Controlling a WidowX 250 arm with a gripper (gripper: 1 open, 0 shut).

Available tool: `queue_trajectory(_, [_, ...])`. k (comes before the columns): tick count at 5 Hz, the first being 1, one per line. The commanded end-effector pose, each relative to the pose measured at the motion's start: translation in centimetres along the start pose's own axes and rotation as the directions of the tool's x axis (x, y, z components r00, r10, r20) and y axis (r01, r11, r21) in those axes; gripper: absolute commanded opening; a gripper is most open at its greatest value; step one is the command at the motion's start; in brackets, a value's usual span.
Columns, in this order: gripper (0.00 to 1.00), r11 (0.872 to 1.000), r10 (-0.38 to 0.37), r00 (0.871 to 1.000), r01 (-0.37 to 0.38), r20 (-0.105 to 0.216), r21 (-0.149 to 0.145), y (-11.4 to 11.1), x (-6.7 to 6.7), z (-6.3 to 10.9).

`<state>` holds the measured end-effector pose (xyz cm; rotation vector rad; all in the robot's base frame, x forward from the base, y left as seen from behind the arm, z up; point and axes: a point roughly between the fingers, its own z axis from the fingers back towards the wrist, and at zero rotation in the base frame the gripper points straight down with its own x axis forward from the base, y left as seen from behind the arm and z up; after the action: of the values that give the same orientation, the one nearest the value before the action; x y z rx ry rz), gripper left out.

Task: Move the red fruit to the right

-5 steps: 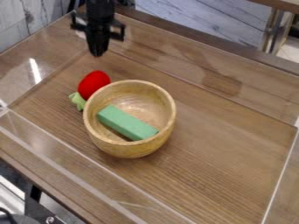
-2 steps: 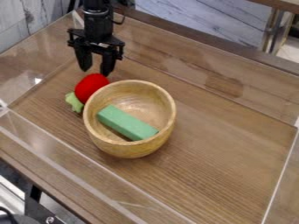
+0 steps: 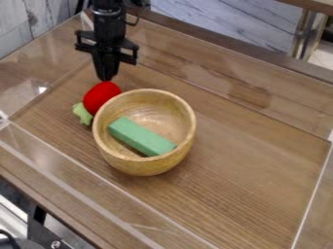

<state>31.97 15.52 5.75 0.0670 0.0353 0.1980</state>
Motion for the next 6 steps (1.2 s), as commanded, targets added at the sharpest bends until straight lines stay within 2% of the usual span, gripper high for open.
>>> queue_trajectory(1, [0.00,0.999,-0.041,0.993,0.039,0.109,0.014,-0.2,0.9,5.1])
queue_trajectory(2, [1.00,0.997,-0.083,0.992,0.082,0.097,0.017,-0.1,0.7,4.5])
queue_trajectory(4, [1.00,1.000,-0.025,0.998,0.024,0.058,0.020,-0.3,-0.5,2.0])
queue_trajectory(6, [1.00,1.000,-0.010,1.000,0.010,0.017,0.022,-0.6,1.0,-0.9])
